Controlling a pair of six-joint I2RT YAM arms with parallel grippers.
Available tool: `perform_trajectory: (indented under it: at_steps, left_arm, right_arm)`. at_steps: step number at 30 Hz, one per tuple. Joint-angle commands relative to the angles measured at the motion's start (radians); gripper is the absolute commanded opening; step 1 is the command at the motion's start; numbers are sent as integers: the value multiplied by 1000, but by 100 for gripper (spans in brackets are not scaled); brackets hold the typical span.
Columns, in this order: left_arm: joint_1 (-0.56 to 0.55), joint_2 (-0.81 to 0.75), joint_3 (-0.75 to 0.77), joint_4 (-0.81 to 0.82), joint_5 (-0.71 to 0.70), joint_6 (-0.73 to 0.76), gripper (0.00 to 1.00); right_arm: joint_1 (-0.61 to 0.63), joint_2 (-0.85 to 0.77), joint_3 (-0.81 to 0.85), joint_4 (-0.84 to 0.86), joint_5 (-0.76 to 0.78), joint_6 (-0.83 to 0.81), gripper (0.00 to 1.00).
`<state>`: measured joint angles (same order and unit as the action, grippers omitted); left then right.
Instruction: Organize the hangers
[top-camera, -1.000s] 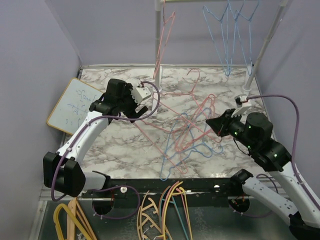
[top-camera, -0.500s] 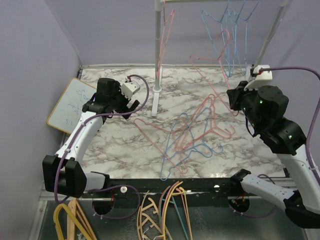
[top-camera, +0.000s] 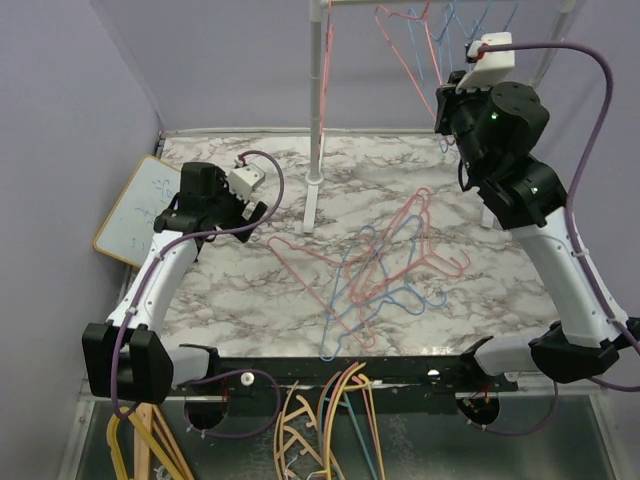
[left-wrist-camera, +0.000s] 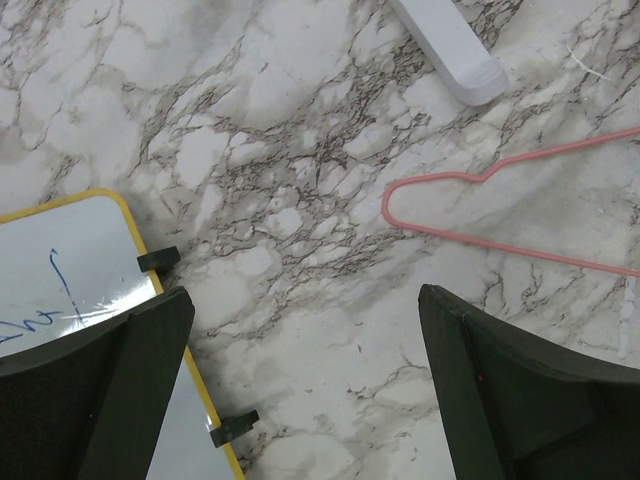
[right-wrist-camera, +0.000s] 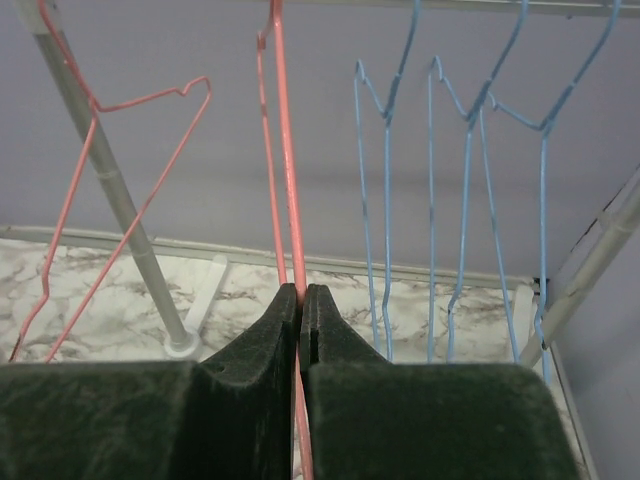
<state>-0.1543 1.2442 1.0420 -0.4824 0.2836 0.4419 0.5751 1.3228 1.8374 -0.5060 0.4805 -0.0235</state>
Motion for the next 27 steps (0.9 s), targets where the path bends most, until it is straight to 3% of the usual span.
perform_trajectory:
  at_steps: [1,20,27]
  left_arm:
    - [47,-51,-5,-4,77,-28,99]
    - [58,-87,-97,21,144,-65,99]
    - [58,-75,-104,-32,222,-8,99]
  right_arm:
    - [4,70,46,83,0,-62,1]
    - [35,331,199,5,-146,-12,1]
    - [126,416,236,-20,-71,-64,1]
